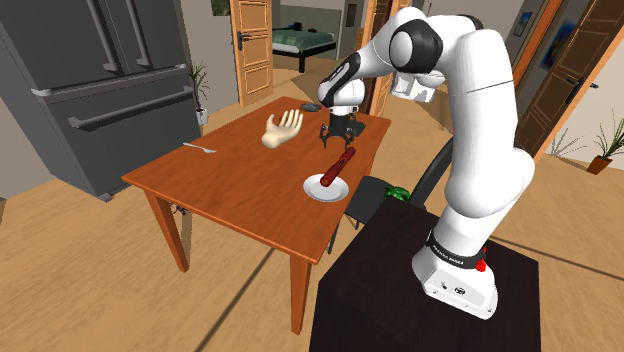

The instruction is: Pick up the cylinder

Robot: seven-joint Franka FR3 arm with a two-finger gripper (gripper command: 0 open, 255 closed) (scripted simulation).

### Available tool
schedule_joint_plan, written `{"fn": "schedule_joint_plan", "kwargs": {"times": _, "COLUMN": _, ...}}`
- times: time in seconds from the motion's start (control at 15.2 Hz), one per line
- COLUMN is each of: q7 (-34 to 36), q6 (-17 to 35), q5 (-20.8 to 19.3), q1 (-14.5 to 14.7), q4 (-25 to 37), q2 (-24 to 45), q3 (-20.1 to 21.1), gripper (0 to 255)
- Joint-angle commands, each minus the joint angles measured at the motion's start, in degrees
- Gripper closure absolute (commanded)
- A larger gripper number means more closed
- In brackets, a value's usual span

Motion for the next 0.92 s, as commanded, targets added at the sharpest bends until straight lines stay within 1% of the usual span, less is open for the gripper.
{"fn": "schedule_joint_plan", "kwargs": {"times": 0.0, "q7": 0.8, "q6": 0.46, "q5": 0.94, "q1": -1.11, "q4": 2.69, "q2": 3.85, "q3": -0.21, "gripper": 0}}
{"fn": "schedule_joint_plan", "kwargs": {"times": 0.46, "q7": 3.83, "q6": -1.0, "q5": 3.53, "q1": -5.73, "q4": 15.15, "q2": 17.01, "q3": -0.9, "gripper": 0}}
{"fn": "schedule_joint_plan", "kwargs": {"times": 0.86, "q7": 3.53, "q6": 1.29, "q5": 4.2, "q1": -6.27, "q4": 16.45, "q2": 20.6, "q3": -0.19, "gripper": 0}}
